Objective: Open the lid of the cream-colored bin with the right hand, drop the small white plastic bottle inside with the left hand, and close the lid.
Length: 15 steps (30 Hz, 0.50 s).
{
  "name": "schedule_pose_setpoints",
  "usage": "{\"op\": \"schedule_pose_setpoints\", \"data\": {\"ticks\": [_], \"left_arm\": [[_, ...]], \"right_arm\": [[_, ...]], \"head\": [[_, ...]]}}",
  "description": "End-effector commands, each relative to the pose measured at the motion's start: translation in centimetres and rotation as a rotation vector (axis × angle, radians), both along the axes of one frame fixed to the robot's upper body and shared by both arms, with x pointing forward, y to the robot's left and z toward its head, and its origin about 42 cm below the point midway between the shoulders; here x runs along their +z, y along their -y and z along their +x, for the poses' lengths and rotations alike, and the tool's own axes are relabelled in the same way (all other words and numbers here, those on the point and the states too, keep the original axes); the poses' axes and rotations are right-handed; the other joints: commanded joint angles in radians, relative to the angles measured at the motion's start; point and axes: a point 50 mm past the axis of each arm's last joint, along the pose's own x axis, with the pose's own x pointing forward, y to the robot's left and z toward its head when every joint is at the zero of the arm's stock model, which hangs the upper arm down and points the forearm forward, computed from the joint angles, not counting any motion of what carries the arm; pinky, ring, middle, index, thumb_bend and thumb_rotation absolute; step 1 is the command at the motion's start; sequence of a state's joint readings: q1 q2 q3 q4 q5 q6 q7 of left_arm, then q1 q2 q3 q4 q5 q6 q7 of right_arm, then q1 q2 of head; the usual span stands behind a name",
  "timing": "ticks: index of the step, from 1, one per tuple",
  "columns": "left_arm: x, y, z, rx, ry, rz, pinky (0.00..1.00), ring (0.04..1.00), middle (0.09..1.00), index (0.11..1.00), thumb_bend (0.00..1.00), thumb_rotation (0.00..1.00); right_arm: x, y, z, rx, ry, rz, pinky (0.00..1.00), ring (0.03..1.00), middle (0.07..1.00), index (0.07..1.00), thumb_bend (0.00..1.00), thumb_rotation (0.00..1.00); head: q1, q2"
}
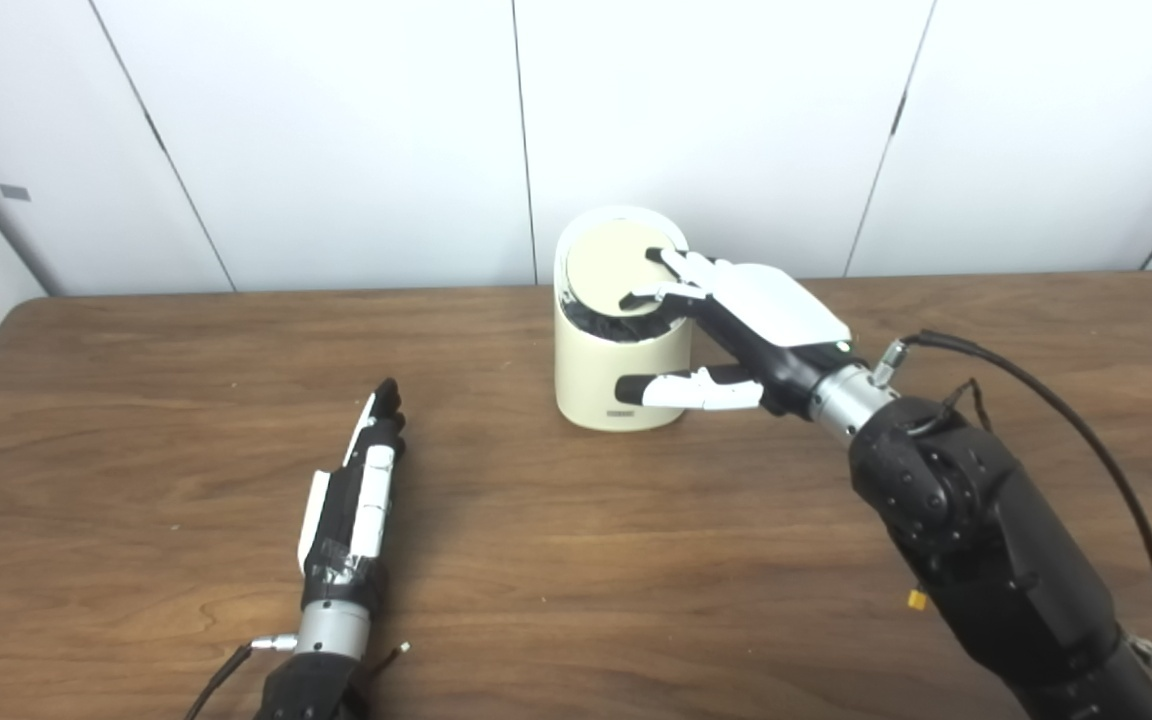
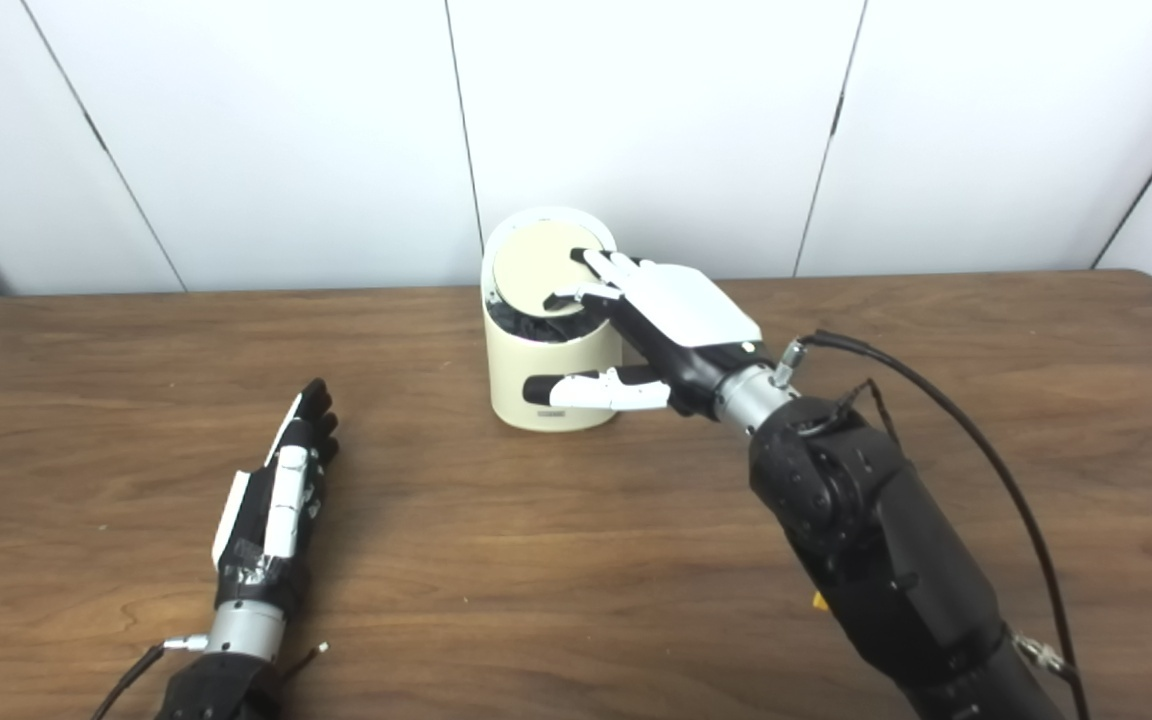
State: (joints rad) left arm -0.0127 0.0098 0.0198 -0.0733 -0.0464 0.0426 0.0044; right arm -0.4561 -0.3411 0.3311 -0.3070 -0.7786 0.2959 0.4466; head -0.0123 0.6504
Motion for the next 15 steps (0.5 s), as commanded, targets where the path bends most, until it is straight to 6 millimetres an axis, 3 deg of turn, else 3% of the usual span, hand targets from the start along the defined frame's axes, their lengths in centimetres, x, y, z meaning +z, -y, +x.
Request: {"op": "schedule_pose_setpoints", "data": {"ticks": [1, 8, 15], "left_arm": [[-1.2, 0.6, -0.3, -0.018, -0.069, -0.002, 1.00, 1.000, 1.000, 1.000, 0.69, 0.89], [-1.2, 0.5, -0.1, -0.025, -0.065, 0.000, 1.00, 1.000, 1.000, 1.000, 0.67, 0.88], [-1.3, 0.2, 0.1, -0.020, -0.065, -0.006, 1.00, 1.000, 1.000, 1.000, 0.65, 0.87]], "right_arm": [[1.9, 0.9, -0.6, -0.018, 0.066, 0.019, 1.00, 1.000, 1.000, 0.837, 0.69, 1.00], [1.5, 3.9, -3.2, -0.095, 0.104, 0.089, 1.00, 1.000, 1.000, 0.862, 0.65, 1.00], [-1.6, 8.2, -6.0, -0.215, 0.029, 0.176, 1.00, 1.000, 0.993, 0.879, 0.63, 1.00]], "head": [[0.000, 0.001], [-0.003, -0.005], [-0.014, -0.010]]}}
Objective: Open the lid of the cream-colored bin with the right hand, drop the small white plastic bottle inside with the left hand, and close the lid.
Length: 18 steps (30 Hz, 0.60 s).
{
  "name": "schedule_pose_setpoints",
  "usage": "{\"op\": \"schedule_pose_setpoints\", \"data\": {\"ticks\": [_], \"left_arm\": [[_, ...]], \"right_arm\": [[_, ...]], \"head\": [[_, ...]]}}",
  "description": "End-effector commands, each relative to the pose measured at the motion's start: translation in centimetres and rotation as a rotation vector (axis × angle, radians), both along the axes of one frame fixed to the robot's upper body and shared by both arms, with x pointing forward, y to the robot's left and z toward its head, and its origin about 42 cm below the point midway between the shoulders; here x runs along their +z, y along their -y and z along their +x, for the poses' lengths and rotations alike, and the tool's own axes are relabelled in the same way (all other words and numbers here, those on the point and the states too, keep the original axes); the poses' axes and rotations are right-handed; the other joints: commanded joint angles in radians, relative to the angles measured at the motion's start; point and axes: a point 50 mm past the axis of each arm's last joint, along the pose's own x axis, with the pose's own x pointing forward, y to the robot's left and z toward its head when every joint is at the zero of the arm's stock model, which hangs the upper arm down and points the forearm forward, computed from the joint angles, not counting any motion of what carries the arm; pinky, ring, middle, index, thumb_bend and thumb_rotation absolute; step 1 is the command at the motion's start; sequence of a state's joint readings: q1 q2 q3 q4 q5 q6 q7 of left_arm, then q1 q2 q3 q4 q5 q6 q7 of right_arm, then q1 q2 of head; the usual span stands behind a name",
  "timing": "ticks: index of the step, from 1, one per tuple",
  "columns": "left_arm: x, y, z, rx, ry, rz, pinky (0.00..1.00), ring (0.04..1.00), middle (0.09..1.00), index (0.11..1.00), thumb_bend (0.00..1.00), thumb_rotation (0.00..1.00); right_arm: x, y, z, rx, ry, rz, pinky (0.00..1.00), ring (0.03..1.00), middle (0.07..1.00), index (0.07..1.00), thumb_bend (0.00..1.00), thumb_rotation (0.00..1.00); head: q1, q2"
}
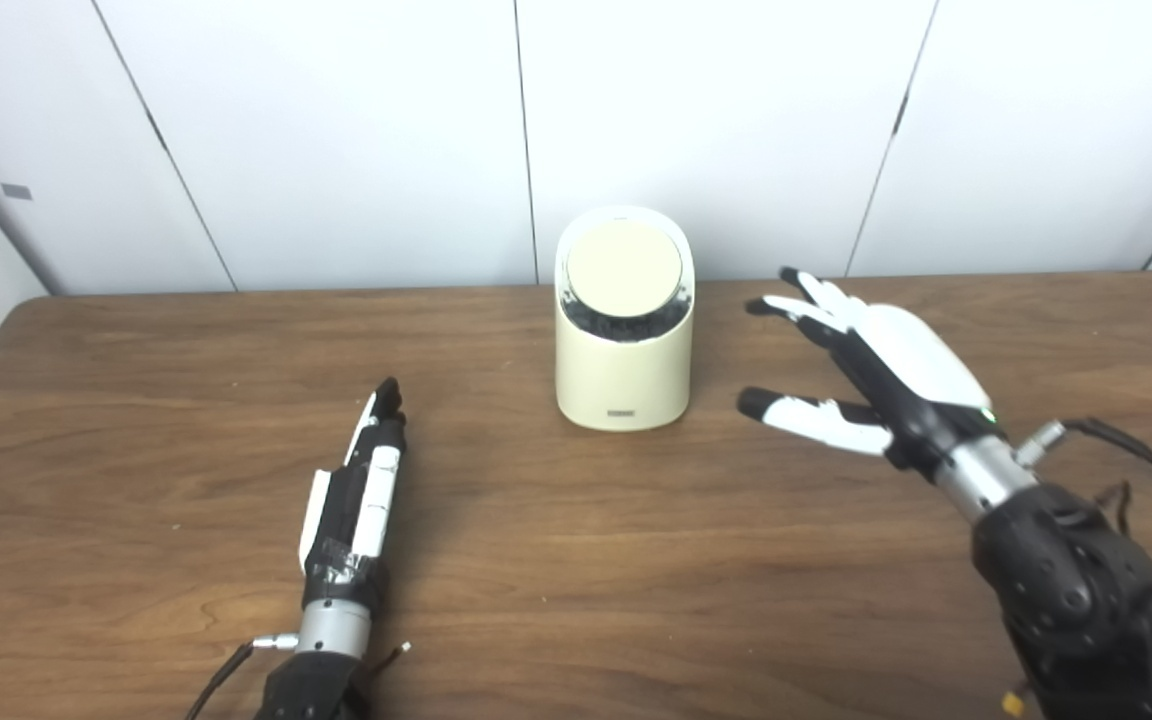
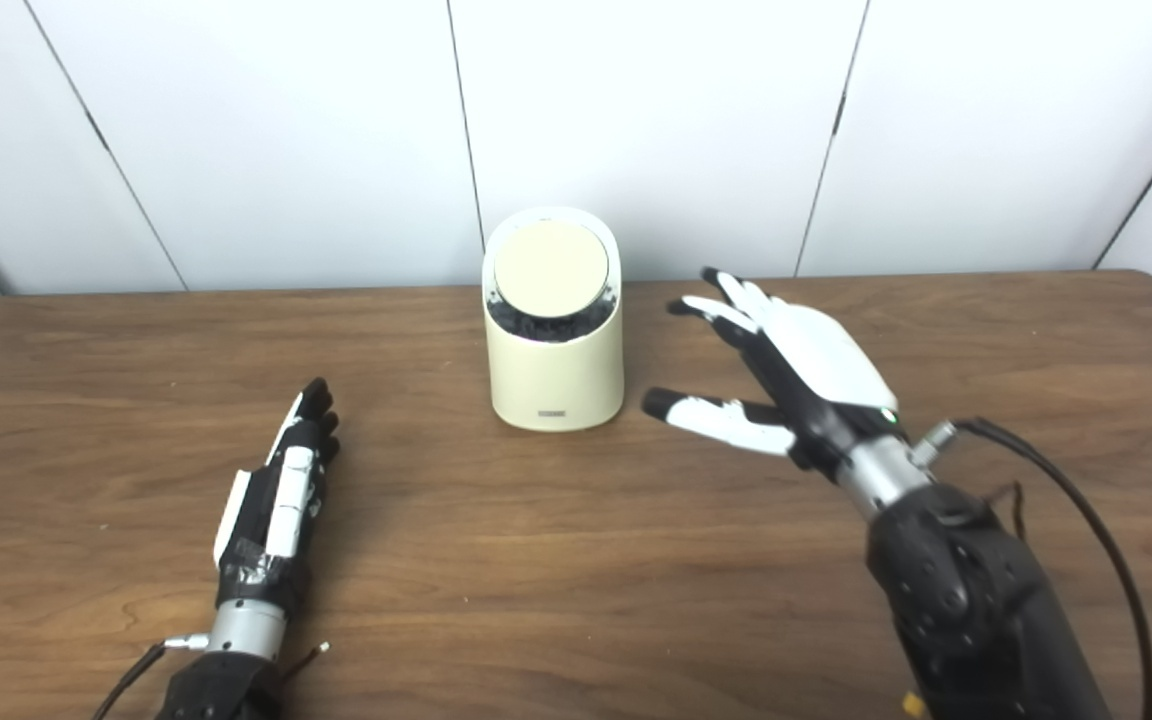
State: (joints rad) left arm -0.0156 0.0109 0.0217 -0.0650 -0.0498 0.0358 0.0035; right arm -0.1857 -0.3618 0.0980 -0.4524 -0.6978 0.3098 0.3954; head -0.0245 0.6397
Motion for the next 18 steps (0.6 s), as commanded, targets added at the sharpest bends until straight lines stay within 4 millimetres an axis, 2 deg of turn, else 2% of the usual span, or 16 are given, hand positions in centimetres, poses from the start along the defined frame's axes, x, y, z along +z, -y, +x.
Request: {"op": "schedule_pose_setpoints", "data": {"ticks": [1, 5, 10, 13, 16, 18], "left_arm": [[-1.2, 0.3, 0.0, -0.019, -0.066, -0.003, 1.00, 1.000, 1.000, 1.000, 0.65, 0.87], [-1.1, 0.0, 0.1, -0.018, -0.061, -0.005, 1.00, 1.000, 1.000, 1.000, 0.65, 0.86], [-0.9, -0.6, -0.1, -0.023, -0.061, 0.026, 1.00, 1.000, 1.000, 1.000, 0.63, 0.86], [-0.6, -0.9, -0.6, -0.031, -0.056, 0.124, 1.00, 1.000, 1.000, 1.000, 0.61, 0.91], [-0.2, -1.2, -1.1, -0.030, -0.040, 0.145, 1.00, 1.000, 1.000, 1.000, 0.59, 0.88], [0.0, -1.6, -1.6, -0.017, -0.028, 0.114, 1.00, 1.000, 1.000, 0.999, 0.61, 0.86]], "right_arm": [[0.7, 1.3, -0.7, -0.023, 0.064, 0.025, 1.00, 1.000, 0.989, 0.880, 0.62, 1.00], [-2.1, 3.2, -1.8, -0.085, 0.005, 0.112, 1.00, 1.000, 0.986, 0.888, 0.59, 1.00], [-5.0, 4.2, -2.8, -0.130, -0.073, 0.263, 0.98, 0.996, 0.976, 0.916, 0.60, 1.00], [-6.4, 4.0, -2.8, -0.097, -0.111, 0.493, 0.94, 0.966, 0.962, 0.932, 0.60, 1.00], [-7.8, 3.2, -2.6, -0.106, -0.149, 0.750, 0.98, 0.993, 0.986, 0.952, 0.61, 1.00], [-8.7, 2.7, -2.4, -0.109, -0.139, 0.851, 1.00, 0.999, 0.988, 0.966, 0.62, 1.00]], "head": [[-0.002, 0.001], [-0.010, 0.001], [-0.009, 0.005], [-0.005, 0.007], [-0.002, 0.010], [0.005, 0.012]]}}
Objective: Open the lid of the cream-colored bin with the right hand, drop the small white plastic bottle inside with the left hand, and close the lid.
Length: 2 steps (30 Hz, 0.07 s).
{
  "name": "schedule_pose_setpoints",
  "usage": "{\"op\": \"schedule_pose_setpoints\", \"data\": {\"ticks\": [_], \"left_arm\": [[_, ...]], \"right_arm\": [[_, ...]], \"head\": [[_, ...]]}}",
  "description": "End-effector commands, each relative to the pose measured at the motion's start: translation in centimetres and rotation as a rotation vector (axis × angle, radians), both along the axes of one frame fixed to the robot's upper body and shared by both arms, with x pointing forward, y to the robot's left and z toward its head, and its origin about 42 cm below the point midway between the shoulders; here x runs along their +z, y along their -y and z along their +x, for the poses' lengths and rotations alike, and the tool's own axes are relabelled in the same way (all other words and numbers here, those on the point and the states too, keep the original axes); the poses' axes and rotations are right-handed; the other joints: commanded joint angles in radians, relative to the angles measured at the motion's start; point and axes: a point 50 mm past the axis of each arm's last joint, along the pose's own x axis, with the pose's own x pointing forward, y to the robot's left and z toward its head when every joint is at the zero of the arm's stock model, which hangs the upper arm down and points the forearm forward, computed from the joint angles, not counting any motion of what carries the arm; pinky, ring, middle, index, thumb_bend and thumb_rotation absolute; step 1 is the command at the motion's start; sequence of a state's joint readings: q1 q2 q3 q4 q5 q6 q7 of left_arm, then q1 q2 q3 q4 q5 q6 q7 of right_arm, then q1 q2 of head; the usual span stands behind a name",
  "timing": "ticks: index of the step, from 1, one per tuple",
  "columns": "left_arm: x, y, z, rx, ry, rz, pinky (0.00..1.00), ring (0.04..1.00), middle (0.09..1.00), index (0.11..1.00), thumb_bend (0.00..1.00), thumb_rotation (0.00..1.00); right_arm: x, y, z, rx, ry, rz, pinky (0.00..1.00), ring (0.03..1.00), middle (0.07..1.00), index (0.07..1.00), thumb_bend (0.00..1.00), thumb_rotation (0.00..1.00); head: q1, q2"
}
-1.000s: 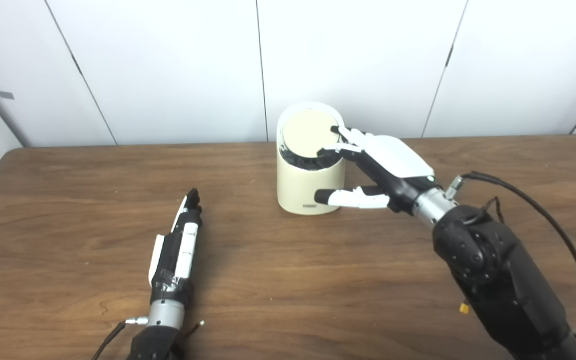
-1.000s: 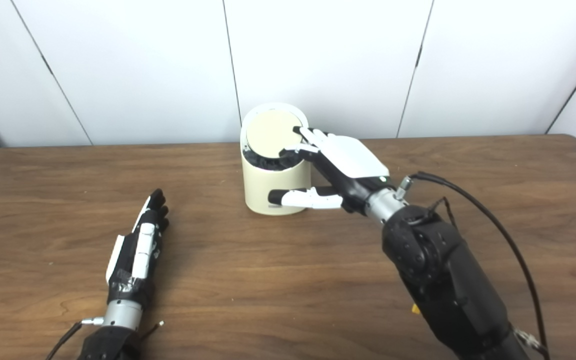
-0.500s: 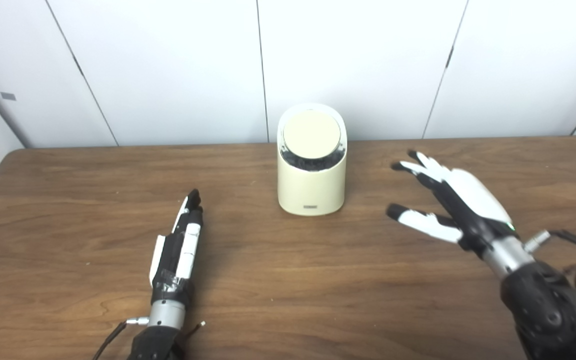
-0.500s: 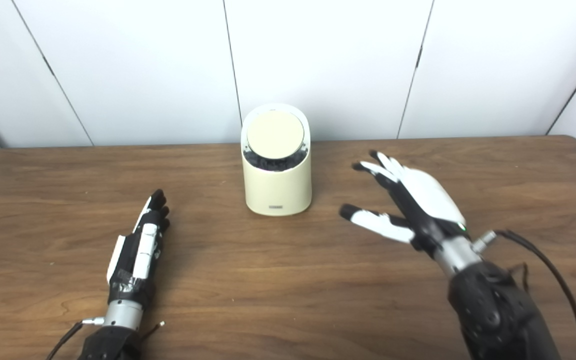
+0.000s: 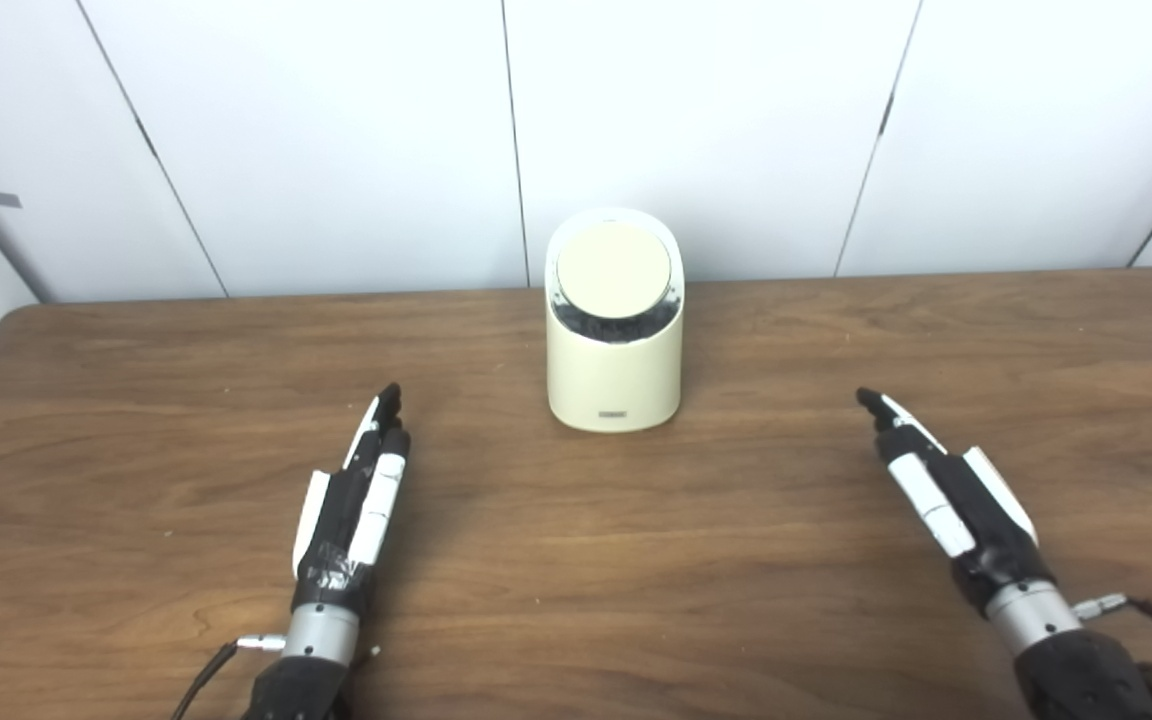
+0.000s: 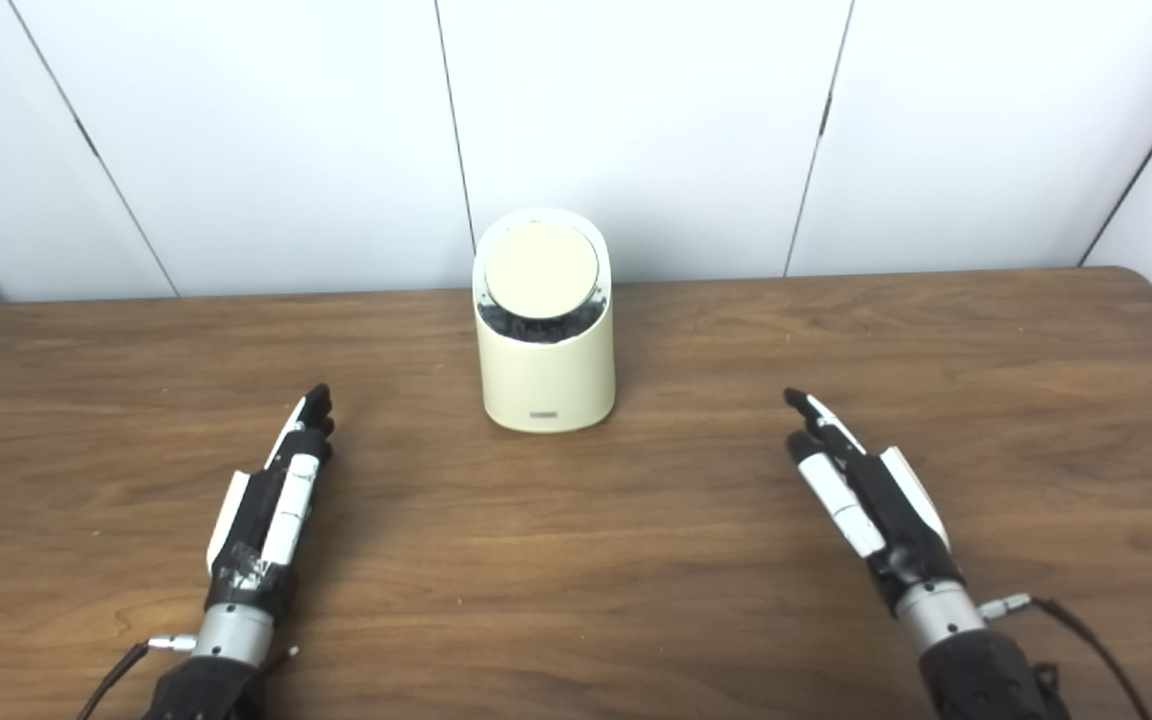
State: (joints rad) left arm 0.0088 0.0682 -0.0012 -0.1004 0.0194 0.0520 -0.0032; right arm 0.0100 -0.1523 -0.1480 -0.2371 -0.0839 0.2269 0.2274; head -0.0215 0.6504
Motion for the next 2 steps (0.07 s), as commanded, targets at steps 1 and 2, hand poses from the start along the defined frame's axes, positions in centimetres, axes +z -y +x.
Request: {"op": "schedule_pose_setpoints", "data": {"ticks": [1, 2], "left_arm": [[-0.23, -0.46, -1.03, 0.009, -0.017, -0.043, 1.00, 1.000, 1.000, 1.000, 0.59, 0.87], [-0.21, -0.63, -1.31, 0.010, -0.012, -0.076, 1.00, 1.000, 1.000, 1.000, 0.59, 0.90]], "right_arm": [[0.62, -0.39, 0.89, 0.000, 0.095, 0.083, 1.00, 1.000, 0.988, 0.980, 0.61, 1.00], [0.20, -0.56, 1.02, -0.006, 0.109, 0.123, 1.00, 1.000, 0.990, 0.990, 0.60, 1.00]], "head": [[0.003, 0.002], [0.003, 0.003]]}}
